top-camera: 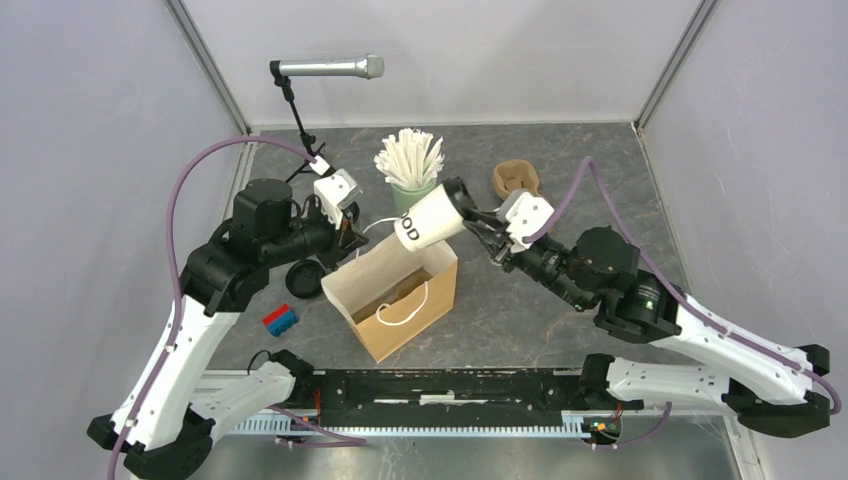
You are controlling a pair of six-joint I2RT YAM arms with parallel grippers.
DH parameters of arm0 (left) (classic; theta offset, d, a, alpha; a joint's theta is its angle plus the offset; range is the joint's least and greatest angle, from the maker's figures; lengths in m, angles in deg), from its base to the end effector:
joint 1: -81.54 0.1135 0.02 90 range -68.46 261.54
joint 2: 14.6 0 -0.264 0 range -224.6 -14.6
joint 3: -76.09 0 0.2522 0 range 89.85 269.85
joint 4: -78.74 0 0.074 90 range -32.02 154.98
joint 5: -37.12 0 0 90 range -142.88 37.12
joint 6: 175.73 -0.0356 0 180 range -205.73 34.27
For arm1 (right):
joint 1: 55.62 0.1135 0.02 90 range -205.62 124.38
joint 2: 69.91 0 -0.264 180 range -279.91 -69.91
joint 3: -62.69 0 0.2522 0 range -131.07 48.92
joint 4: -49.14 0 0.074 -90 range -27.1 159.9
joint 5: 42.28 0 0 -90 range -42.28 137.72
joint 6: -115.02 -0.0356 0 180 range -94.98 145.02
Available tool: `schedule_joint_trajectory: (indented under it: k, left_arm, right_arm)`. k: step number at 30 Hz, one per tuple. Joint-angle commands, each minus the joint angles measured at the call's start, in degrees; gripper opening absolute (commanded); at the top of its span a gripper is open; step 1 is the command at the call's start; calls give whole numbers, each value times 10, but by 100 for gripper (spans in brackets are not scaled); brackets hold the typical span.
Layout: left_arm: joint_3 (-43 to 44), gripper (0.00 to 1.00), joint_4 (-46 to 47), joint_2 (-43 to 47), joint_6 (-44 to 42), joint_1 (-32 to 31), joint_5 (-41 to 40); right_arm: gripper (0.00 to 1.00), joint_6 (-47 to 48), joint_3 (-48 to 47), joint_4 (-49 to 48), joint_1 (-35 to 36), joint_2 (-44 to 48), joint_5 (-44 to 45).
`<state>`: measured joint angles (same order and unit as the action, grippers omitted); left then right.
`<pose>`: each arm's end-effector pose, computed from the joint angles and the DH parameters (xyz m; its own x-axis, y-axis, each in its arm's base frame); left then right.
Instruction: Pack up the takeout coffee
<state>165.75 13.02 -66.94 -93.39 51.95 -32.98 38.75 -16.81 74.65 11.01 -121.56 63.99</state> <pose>0.1278 -0.0865 0.4243 -0.3133 0.3220 -0.8934 0.7733 0.6325 -0.0432 0.0834 0.1680 0.4428 0.1985 -0.1150 -0.9733 -0.7443 0.6284 -0.2260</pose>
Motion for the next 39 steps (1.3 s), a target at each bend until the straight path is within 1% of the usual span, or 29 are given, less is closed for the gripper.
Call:
schedule_joint_trajectory:
  k: [1, 5, 7, 11, 14, 16, 20, 24, 30, 33, 38, 39]
  left_arm:
    - [7, 3, -3, 2, -26, 3, -9]
    - [9, 2, -6, 9, -23, 3, -34]
    - [5, 2, -10, 19, -25, 3, -52]
    - [3, 2, -26, 26, -33, 3, -54]
    - [5, 2, -23, 30, -30, 3, -62]
    - [6, 2, -18, 33, -29, 3, -69]
    - [5, 2, -15, 39, -29, 3, -90]
    - [-9, 2, 1, 59, -31, 3, -108]
    - [-13, 3, 9, 64, -29, 2, -103]
    - [-19, 3, 8, 69, -34, 3, -104]
    - [-32, 3, -5, 81, -51, 3, -113]
    - [-36, 3, -5, 85, -53, 3, -115]
  right_arm:
    - [1, -8, -40, 32, 0, 20, 72]
    - [2, -22, -53, 106, 0, 14, 104]
    - [2, -37, -56, 131, 0, 16, 129]
    - [2, -47, -66, 158, 0, 28, 168]
    - [2, -41, -82, 182, 0, 27, 176]
    - [2, -35, -90, 222, 0, 13, 180]
    - [2, -43, -66, 298, -1, -13, 198]
    - [3, -84, -33, 335, 0, -32, 210]
    - [5, -136, -32, 373, 0, -85, 184]
    - [5, -184, -30, 392, 0, -117, 173]
    - [4, -250, -6, 408, 0, -137, 172]
    - [5, -260, -1, 415, 0, -143, 178]
